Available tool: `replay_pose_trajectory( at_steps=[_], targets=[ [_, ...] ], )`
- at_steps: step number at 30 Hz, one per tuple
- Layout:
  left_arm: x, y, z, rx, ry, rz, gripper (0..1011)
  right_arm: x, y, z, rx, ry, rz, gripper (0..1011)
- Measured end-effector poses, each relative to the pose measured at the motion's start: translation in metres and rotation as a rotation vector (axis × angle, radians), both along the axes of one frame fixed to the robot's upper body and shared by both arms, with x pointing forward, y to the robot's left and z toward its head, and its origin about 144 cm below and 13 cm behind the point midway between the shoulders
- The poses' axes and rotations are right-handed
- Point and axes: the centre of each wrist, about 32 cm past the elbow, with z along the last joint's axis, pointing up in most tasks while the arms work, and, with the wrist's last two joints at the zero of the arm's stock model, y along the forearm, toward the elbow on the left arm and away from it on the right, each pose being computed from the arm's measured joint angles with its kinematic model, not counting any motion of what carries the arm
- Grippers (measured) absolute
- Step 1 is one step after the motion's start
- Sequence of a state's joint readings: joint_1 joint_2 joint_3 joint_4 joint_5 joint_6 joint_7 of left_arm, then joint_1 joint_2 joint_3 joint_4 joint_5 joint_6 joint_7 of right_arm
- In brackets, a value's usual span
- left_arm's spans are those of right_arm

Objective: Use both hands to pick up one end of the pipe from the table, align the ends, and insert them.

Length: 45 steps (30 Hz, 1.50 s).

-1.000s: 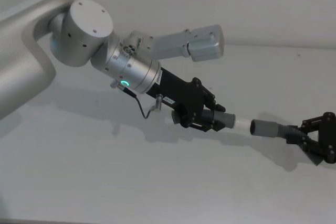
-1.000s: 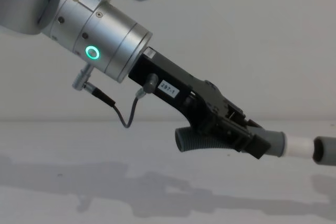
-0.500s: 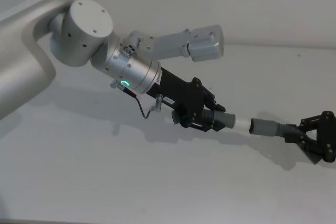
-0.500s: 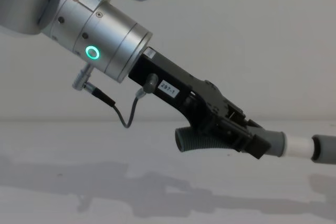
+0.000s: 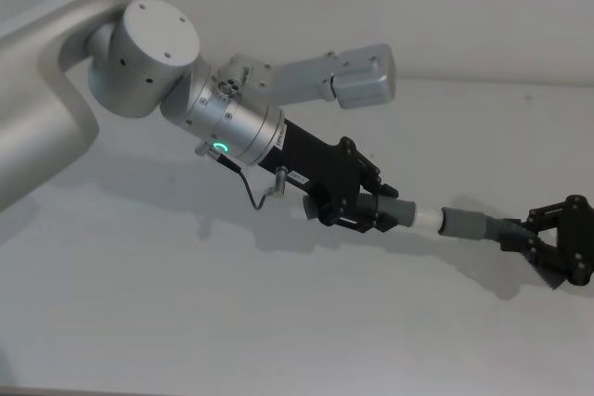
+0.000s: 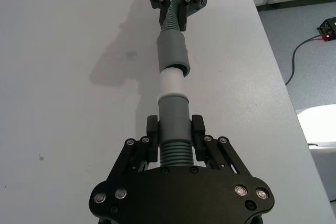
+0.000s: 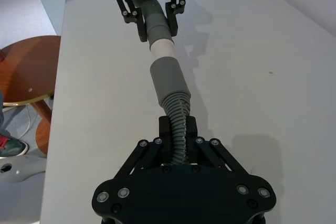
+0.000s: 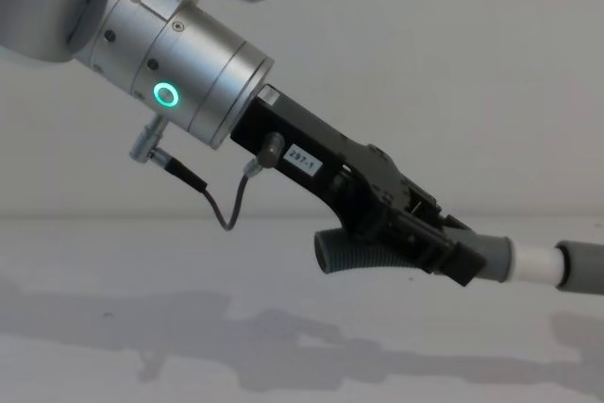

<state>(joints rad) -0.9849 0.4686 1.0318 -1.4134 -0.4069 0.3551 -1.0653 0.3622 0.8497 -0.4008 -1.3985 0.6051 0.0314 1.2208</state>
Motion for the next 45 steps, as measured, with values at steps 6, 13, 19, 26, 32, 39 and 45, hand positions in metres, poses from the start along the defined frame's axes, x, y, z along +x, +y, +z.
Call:
replay_pose_trajectory(
  at_steps=[6, 13, 19, 26, 32, 39, 45],
  targets=[
    [0.0001, 0.0004, -0.0001, 0.001, 0.0, 0.001, 367, 0.0005, 0.0009, -0.0002, -0.001, 0.001, 0.001, 158],
    [0.0001, 0.0005, -0.0001, 0.001, 0.0, 0.001, 368, 0.0012, 0.002, -0.0002, -0.002, 0.003, 0.002, 158],
    [0.0001, 0.0003, -0.0001, 0.001, 0.0, 0.001, 368, 0.0019, 0.0027, 0.0001, -0.002, 0.003, 0.003, 158],
    [0.0, 0.0002, -0.0002, 0.0, 0.001, 0.001, 368, 0.0028, 0.0037, 0.0002, -0.002, 0.003, 0.005, 158],
    [0.0, 0.0006, -0.0003, -0.002, -0.001, 0.001, 368, 0.0036, 0.0043, 0.0, -0.002, 0.003, 0.007, 158],
    [-0.0002, 0.0005, -0.0005, -0.008, -0.003, -0.005, 368, 0.0045, 0.0051, -0.0005, -0.002, 0.004, 0.01, 158],
    [-0.0005, 0.001, -0.0003, -0.018, -0.007, -0.013, 368, 0.0051, 0.0058, -0.0008, -0.002, 0.004, 0.013, 158]
  ],
)
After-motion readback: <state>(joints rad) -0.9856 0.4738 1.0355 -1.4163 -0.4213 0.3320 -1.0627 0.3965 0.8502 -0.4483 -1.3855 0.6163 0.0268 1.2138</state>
